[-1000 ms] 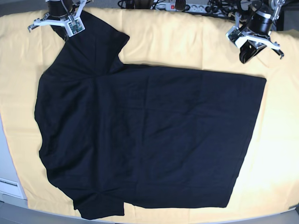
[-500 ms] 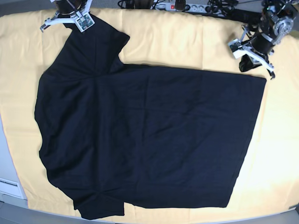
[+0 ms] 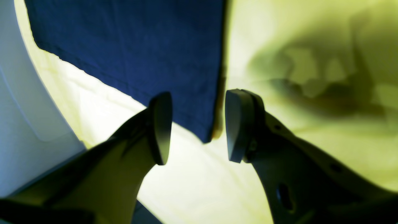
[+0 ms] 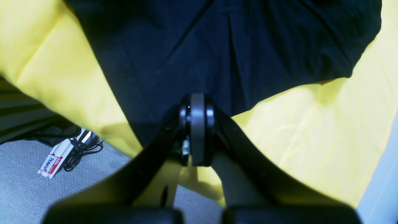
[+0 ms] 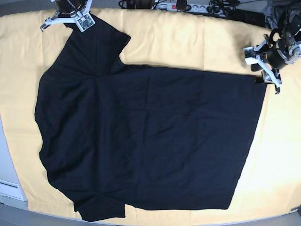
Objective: Fold the T-shirt properly
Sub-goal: 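Move right gripper to the shirt shoulder, left gripper to the hem corner, then close left gripper on the black shirt's hem corner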
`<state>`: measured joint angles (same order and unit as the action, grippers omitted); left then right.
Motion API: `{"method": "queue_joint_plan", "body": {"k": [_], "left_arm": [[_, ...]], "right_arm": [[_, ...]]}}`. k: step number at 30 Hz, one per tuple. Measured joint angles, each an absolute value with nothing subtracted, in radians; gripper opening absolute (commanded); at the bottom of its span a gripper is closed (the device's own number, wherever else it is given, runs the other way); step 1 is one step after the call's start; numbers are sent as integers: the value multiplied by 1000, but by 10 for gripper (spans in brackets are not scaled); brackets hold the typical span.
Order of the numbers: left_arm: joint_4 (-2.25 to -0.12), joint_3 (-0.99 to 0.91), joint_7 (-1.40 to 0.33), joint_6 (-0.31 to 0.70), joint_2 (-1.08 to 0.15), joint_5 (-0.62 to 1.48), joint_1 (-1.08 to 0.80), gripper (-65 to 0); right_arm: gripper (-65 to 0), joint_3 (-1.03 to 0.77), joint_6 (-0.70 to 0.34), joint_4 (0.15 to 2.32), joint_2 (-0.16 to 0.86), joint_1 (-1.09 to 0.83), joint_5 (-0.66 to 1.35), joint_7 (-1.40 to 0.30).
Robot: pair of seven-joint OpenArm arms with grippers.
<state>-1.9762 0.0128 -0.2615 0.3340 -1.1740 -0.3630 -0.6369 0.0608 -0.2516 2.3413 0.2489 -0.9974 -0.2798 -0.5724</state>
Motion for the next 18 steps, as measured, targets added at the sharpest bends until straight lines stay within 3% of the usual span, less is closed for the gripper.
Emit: {"method": "queue_joint_plan", "body": {"k": [5,18], "left_arm": [[-1917,13,-252,334,-1203,-365,-637,-364],[-1798,14,9,339,-1204,-418,-604,-364]], "right_arm": [[-650,61,-251,2341,249,-997,-280,-572],[-650,61,-251,2341,249,-997,-280,-576]]}}
